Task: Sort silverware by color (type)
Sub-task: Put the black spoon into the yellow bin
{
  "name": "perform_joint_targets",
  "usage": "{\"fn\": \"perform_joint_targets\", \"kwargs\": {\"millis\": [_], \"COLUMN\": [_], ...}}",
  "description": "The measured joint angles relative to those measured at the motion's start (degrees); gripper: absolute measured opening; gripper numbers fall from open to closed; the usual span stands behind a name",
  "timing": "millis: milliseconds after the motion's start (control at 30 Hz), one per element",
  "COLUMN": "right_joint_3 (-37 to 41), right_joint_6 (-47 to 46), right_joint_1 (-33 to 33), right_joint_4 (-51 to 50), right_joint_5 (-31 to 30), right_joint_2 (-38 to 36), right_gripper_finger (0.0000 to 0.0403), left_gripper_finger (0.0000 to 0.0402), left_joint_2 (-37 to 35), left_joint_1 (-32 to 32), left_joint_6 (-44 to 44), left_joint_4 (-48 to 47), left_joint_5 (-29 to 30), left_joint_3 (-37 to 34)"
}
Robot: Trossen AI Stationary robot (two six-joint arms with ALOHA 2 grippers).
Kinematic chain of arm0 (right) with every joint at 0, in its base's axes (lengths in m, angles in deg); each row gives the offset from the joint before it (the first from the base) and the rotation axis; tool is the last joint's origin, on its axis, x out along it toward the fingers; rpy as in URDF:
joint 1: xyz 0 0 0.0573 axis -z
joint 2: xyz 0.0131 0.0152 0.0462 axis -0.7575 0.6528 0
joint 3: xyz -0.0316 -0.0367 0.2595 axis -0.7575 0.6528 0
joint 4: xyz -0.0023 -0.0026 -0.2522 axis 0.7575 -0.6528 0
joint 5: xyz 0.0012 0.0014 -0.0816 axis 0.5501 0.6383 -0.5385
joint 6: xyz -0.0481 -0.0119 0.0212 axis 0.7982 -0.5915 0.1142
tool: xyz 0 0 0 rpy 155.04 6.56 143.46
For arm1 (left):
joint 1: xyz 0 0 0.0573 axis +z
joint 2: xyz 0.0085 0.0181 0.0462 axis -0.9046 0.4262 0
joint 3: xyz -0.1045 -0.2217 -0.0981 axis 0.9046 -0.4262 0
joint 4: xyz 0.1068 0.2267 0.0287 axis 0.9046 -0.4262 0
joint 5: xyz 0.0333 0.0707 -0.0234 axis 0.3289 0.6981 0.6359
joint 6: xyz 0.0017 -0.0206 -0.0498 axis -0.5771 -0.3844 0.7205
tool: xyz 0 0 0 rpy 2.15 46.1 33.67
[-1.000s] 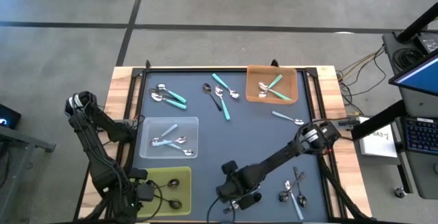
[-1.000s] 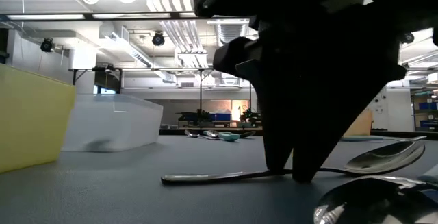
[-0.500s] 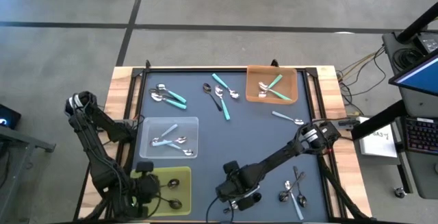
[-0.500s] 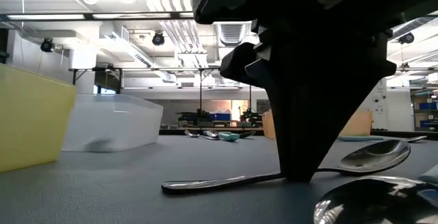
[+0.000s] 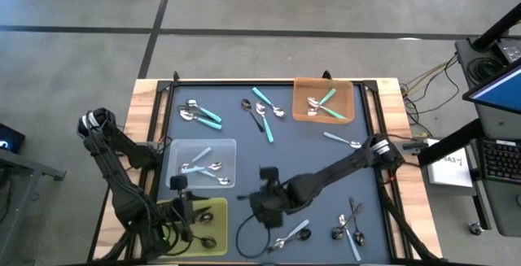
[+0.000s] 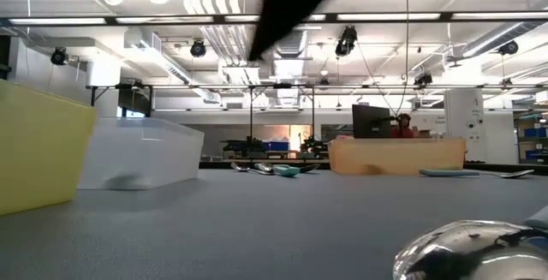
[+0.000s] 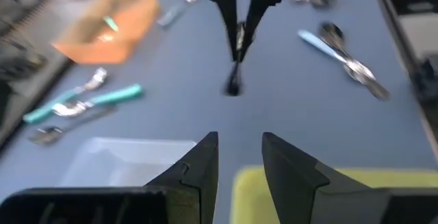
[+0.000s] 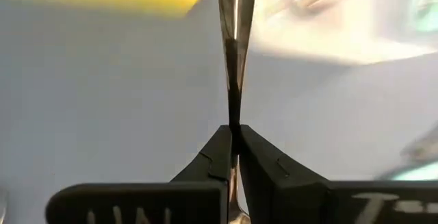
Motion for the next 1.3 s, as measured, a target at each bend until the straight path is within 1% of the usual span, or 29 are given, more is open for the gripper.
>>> {"fn": "perform_joint_targets", "kwargs": {"millis": [67,167,267,333,400,467,567,633,700,933,1000,1300], "right_joint_3": [-1.45,-3.16,-3.92,-4.09,-4.09,-4.09,-4.09,-4.09,-4.09,-3.75,-3.75,-3.75], "right_joint_6": [-2.10,-0.83,5.08,9.67,13.98,18.09,20.44,20.41,21.21,25.64,26.18,23.54], "right_joint_1": [0.88,1.97,2.52,2.76,2.84,2.86,2.90,2.95,2.95,2.97,2.97,2.97], "right_joint_4": [2.01,6.90,14.96,20.42,25.10,28.36,30.50,31.01,32.34,37.13,37.87,37.94], "right_joint_5": [-4.23,-8.57,-11.71,-14.62,-19.41,-25.00,-30.21,-31.76,-32.34,-32.33,-32.02,-26.16], "right_joint_2": [-0.80,-1.01,-0.81,-0.81,-0.81,-0.79,-1.00,-1.35,-1.47,-1.22,-1.22,-1.19], "right_gripper_finger": [0.0009,0.0009,0.0009,0.0009,0.0009,0.0009,0.0009,0.0009,0.0009,0.0009,0.0009,0.0009], "left_gripper_finger": [0.0096,0.0096,0.0096,0.0096,0.0096,0.0096,0.0096,0.0096,0.0096,0.0096,0.0096,0.0096], "left_joint_2": [0.00,0.00,0.00,0.00,0.00,-0.04,-0.47,-0.66,-0.66,-1.09,-1.16,-1.66], "left_joint_1": [0.70,2.06,3.55,4.53,5.34,6.36,8.14,8.99,9.46,10.48,10.54,10.68], "left_joint_6": [-0.03,-0.03,0.06,1.30,1.82,2.73,10.10,15.22,18.01,27.07,28.10,29.45], "left_joint_4": [0.05,0.03,0.06,0.00,-0.05,-0.20,-2.00,-2.96,-3.14,-3.25,-3.25,-3.23], "left_joint_5": [3.40,9.05,14.31,20.15,27.34,32.30,32.86,32.92,33.02,33.04,33.06,33.06], "left_joint_3": [0.00,0.00,0.00,-0.02,-0.02,-0.02,-0.02,-0.02,-0.02,-0.02,-0.02,-0.02]}}
